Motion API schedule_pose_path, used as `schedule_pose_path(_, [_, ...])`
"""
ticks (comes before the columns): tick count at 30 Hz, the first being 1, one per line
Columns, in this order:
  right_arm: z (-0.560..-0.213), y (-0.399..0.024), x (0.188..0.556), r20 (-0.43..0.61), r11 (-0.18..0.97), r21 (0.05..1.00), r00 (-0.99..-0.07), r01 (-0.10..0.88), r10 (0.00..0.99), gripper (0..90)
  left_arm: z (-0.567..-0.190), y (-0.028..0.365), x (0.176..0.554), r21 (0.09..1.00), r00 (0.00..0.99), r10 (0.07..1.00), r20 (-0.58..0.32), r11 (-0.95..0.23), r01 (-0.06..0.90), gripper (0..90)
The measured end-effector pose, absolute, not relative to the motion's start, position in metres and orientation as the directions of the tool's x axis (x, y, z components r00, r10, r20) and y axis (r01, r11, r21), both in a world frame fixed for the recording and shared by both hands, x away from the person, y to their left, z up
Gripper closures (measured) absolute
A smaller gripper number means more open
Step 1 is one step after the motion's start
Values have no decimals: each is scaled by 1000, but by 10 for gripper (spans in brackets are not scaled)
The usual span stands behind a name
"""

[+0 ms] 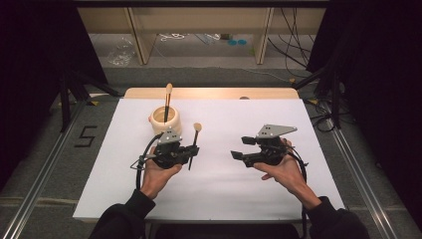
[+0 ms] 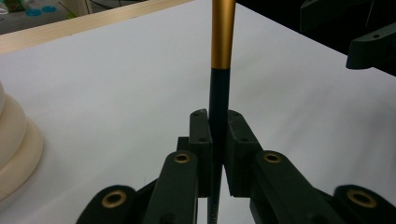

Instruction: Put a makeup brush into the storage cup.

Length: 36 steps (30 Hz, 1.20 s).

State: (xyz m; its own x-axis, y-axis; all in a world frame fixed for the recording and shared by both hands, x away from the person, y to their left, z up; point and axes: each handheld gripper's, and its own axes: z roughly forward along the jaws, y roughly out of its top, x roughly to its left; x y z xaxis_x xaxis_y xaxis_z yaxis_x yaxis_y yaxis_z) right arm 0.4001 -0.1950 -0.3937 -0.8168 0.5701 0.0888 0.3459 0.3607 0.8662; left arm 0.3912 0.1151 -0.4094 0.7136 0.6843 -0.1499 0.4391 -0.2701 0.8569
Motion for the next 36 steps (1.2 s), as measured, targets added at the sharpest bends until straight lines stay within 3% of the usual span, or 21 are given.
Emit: schedule_pose_path(36, [-416,-247,374,100,288,873,-722,393,684,265,-404,149,404,873,613,778,-140,-194,447,830])
